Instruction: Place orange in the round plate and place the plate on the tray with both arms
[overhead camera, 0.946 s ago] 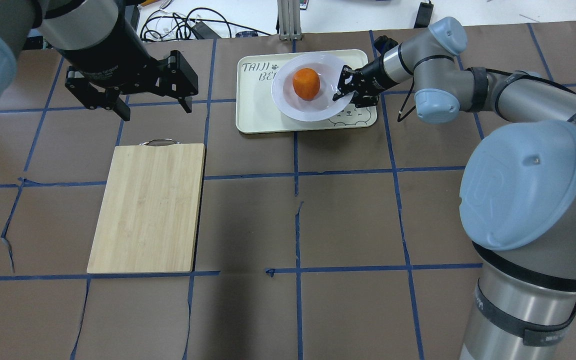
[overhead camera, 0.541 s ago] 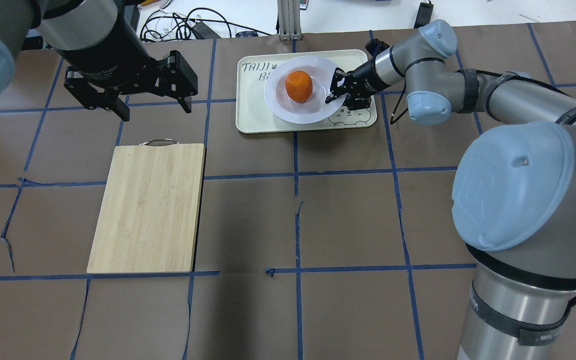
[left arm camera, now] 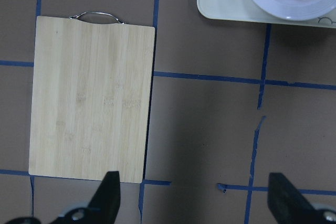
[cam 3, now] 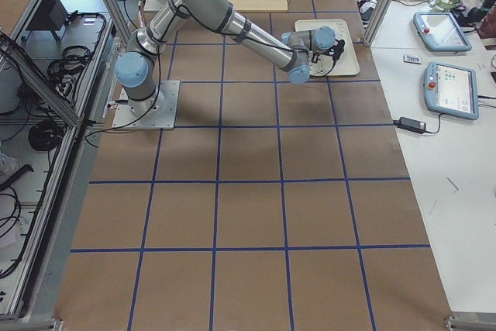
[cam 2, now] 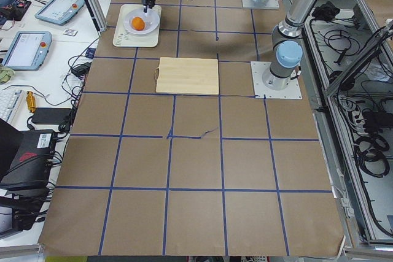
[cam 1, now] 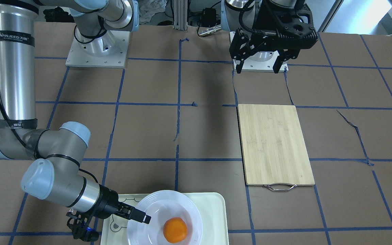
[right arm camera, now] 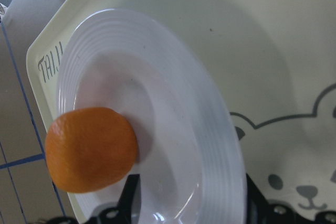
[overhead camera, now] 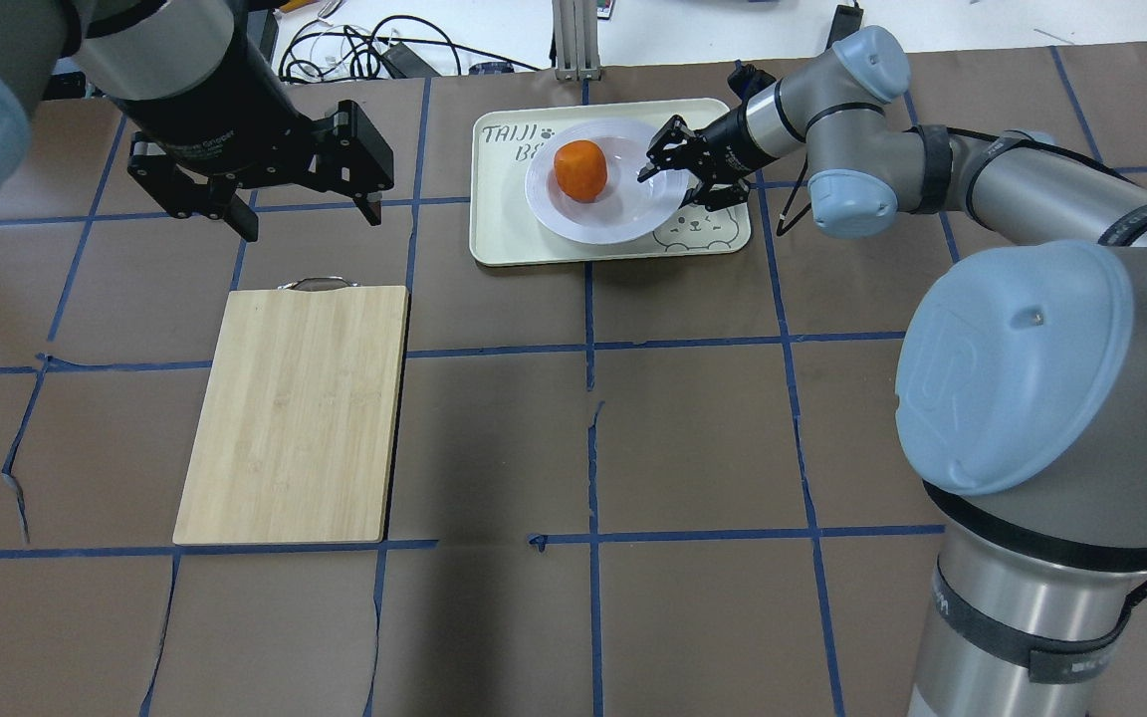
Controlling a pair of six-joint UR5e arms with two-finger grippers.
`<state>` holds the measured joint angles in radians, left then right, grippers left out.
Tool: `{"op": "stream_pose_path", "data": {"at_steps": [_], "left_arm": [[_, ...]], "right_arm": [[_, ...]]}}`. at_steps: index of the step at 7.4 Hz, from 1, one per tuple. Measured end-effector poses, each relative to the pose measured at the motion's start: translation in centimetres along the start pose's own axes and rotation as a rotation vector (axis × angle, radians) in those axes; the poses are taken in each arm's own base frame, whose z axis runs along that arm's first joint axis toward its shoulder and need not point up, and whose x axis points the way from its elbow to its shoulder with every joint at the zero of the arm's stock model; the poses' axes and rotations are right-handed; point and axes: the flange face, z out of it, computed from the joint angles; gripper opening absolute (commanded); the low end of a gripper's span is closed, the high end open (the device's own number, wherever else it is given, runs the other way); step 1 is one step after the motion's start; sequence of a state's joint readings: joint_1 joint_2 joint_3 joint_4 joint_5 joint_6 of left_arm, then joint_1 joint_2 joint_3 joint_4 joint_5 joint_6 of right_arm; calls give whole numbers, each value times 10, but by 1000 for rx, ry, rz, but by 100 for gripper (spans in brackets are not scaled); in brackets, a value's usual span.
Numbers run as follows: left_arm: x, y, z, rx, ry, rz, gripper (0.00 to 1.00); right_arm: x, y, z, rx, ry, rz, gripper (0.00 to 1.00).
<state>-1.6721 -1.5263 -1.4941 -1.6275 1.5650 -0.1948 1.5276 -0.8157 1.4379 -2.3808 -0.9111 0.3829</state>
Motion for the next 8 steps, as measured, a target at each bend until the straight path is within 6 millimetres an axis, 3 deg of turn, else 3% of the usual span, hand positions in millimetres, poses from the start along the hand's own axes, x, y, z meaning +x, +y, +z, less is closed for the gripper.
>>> {"op": "stream_pose_path", "data": {"at_steps": [2, 5, 6, 8], "left_arm": [[0, 0, 0, 0, 0, -1, 100], [-1, 0, 0, 0, 1, -2, 100], [-1, 0, 0, 0, 1, -2, 100], [-1, 0, 0, 0, 0, -1, 100]], "right_arm": [[0, -18, -16, 29, 146, -112, 100], [-36, -41, -83, -12, 395, -177, 100], [-52, -35, -108, -30, 467, -191, 100], [-85, 6, -149, -62, 552, -231, 100]]}}
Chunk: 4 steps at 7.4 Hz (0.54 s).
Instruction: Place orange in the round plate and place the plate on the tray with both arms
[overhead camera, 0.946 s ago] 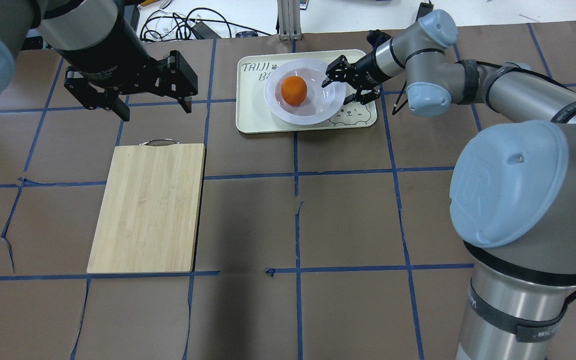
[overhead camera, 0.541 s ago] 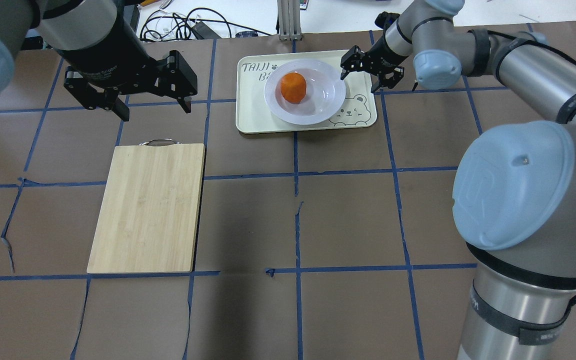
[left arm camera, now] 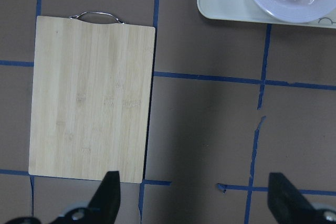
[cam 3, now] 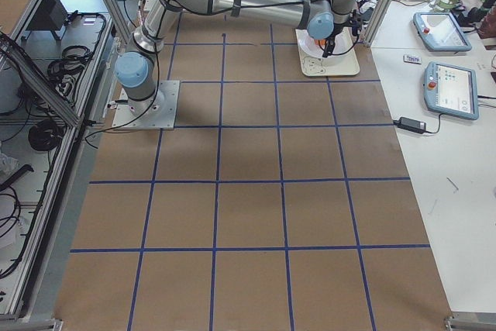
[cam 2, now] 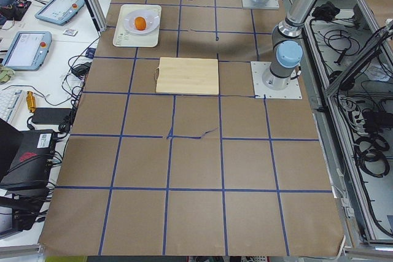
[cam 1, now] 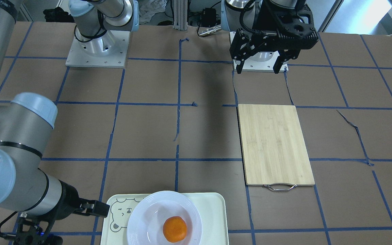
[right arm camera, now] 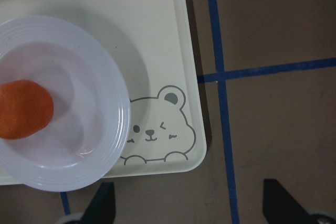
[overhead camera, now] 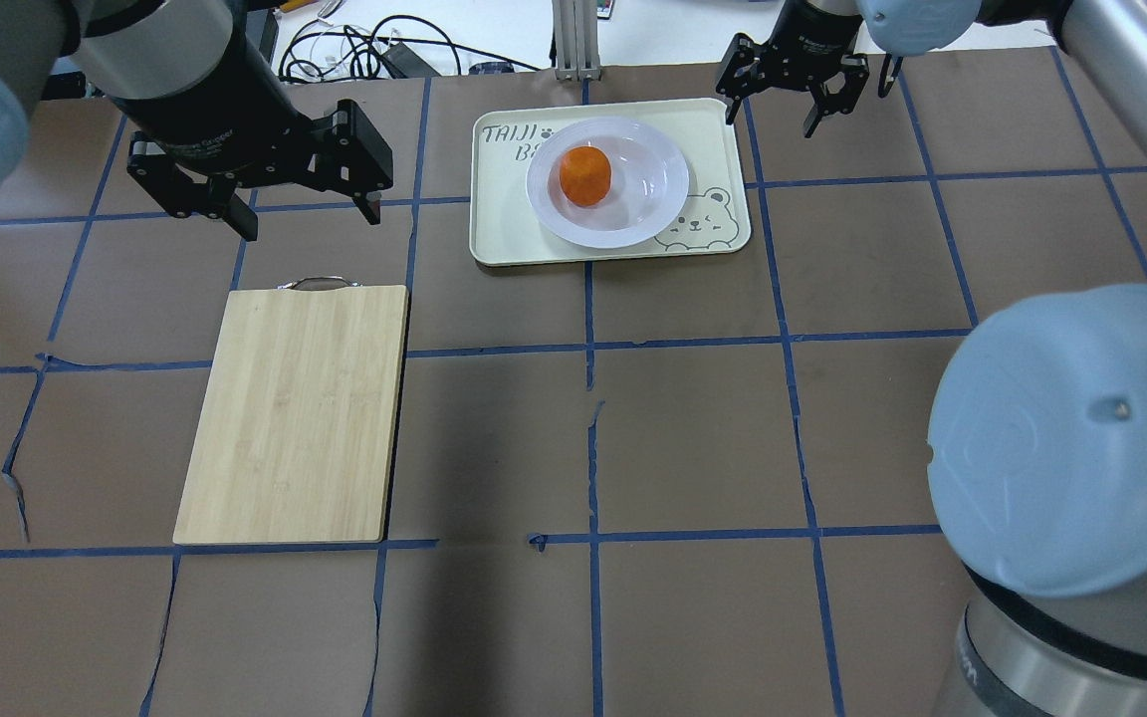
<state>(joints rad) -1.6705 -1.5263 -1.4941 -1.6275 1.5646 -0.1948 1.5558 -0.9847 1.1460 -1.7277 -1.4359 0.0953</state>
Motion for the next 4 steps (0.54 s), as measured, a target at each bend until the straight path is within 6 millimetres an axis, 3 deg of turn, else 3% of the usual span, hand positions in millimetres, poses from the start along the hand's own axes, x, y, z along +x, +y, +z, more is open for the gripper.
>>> {"op": "stream_pose_path", "data": {"at_steps": [4], "left_arm": [[0, 0, 0, 0, 1, -1, 100]], "right_arm": [[-2, 138, -79, 30, 112, -112, 100]]}}
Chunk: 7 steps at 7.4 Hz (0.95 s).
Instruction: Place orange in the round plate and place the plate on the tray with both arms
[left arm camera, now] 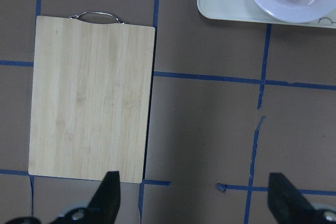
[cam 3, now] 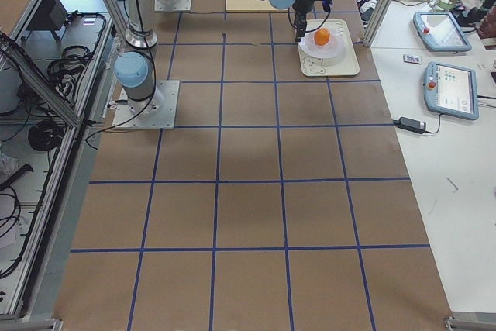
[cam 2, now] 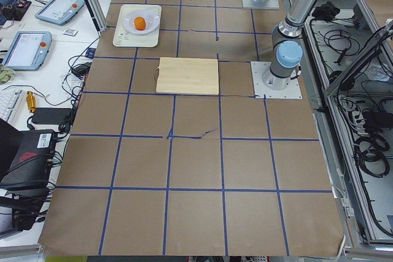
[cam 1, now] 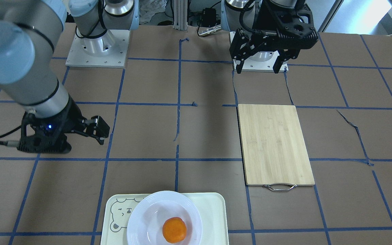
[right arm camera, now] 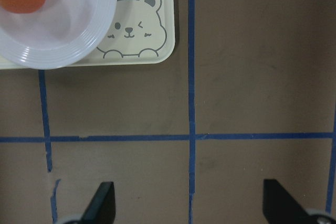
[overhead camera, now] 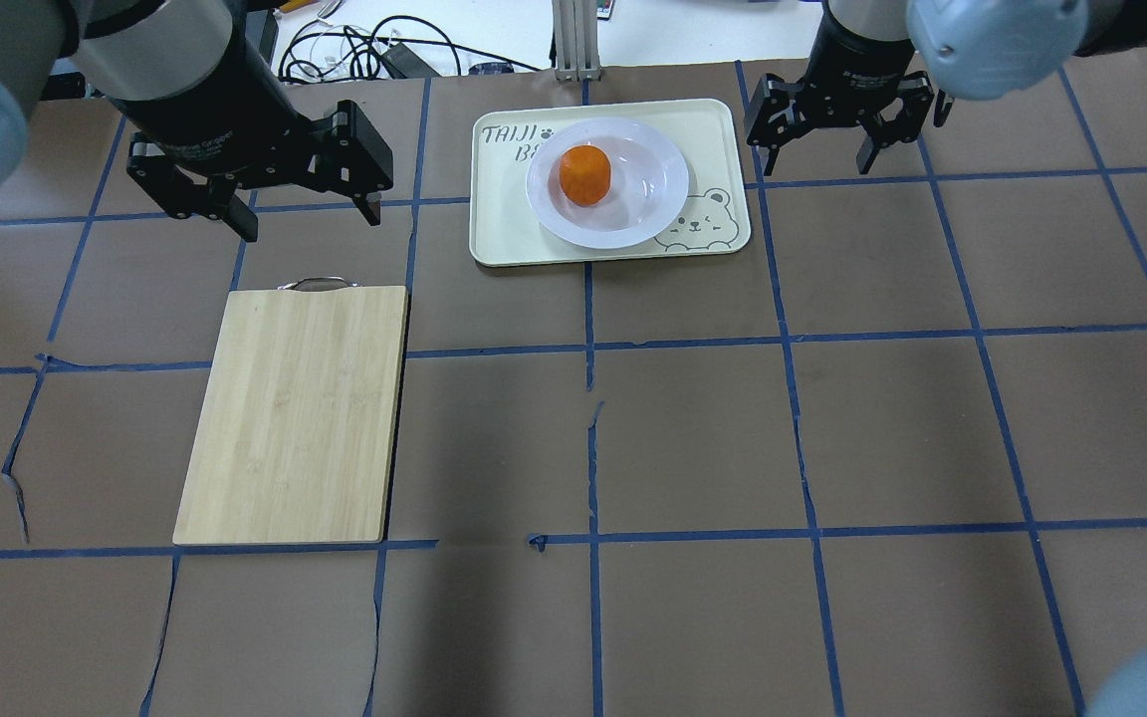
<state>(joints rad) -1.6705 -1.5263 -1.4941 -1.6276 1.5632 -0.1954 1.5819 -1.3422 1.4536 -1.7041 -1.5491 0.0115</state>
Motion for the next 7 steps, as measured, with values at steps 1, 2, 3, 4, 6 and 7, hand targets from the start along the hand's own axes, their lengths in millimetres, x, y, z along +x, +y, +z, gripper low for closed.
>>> {"op": "stream_pose_path", "data": {"at_steps": [1, 2, 3, 4, 6, 7], "left_arm": [[0, 0, 0, 0, 0, 0, 100], [0, 0, 0, 0, 0, 0, 100], [0, 0, 0, 0, 0, 0, 100], [0, 0, 0, 0, -1, 0, 100], [0, 0, -1, 1, -1, 0, 100], [0, 1, -1, 1, -2, 0, 100]], "right_arm": [[0, 20, -18, 25, 1, -16, 100], [-1, 29, -35, 49, -2, -25, 100], [-2, 33, -50, 57, -6, -31, 100], [-1, 35, -58, 42, -7, -32, 100], [-1, 37, -62, 32, 1, -33, 100], [-1, 37, -61, 30, 2, -35, 100]]}}
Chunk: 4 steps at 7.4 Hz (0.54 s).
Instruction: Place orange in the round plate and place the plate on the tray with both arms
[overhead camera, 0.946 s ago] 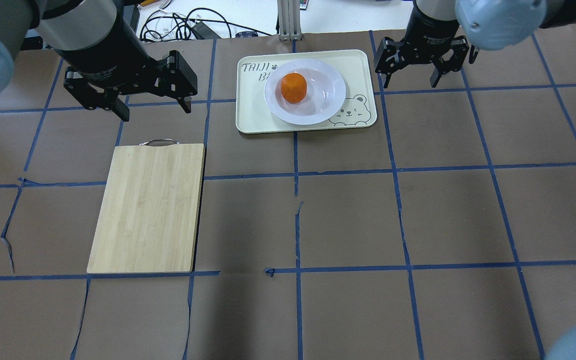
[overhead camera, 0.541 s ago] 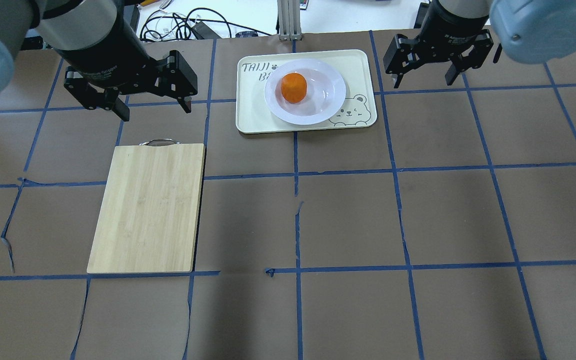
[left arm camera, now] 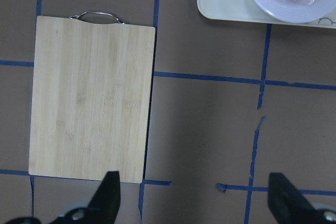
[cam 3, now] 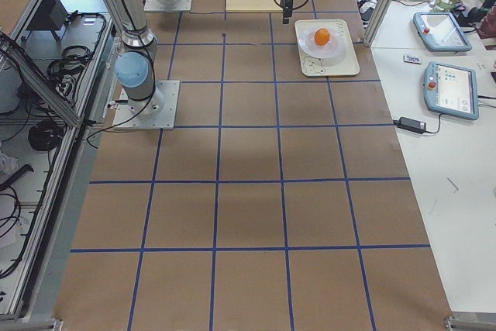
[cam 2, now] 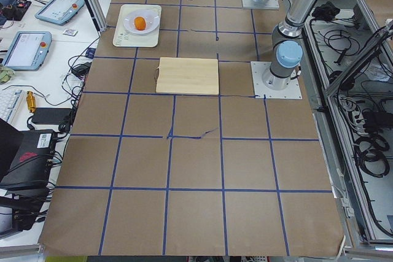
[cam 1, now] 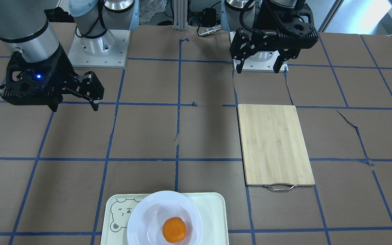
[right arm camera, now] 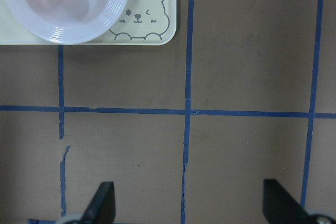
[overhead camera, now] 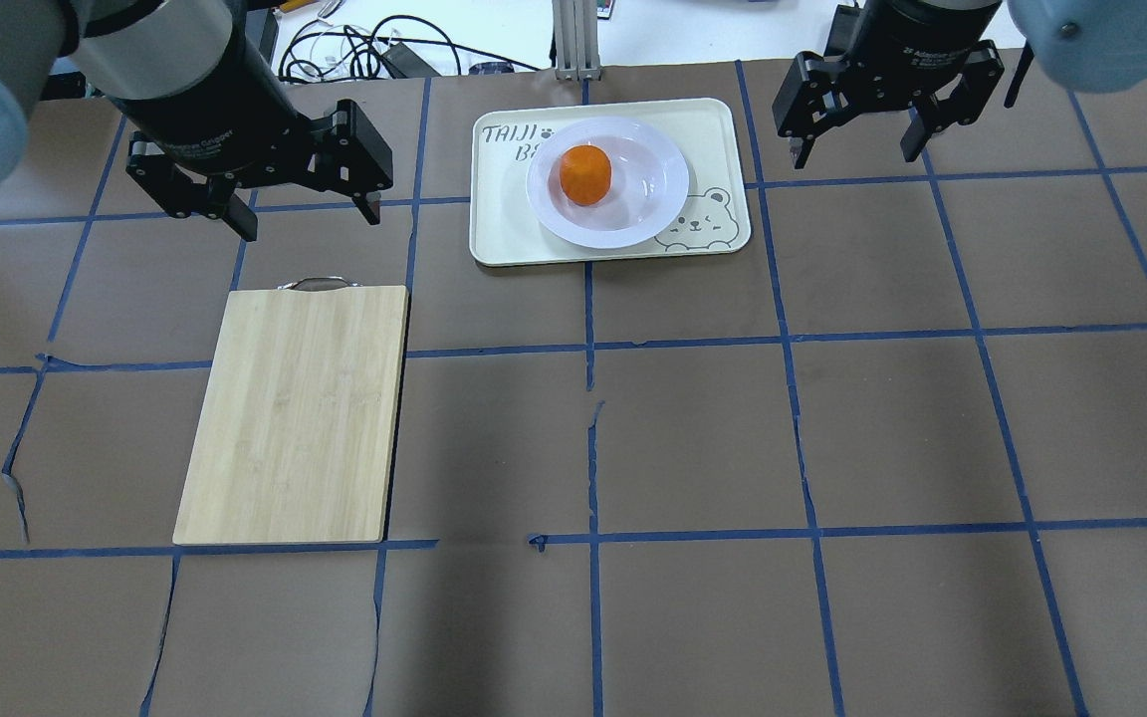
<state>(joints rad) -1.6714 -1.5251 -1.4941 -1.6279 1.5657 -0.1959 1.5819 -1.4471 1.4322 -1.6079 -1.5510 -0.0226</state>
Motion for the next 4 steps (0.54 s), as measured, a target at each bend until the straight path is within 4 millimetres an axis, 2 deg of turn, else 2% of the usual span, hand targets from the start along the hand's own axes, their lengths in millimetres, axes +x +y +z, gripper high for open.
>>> {"op": "stream_pose_path", "data": {"at_steps": [4], "left_arm": [[0, 0, 0, -1, -1, 1, 100]], "right_arm": [[-1, -1, -3, 10, -1, -1, 100]]}}
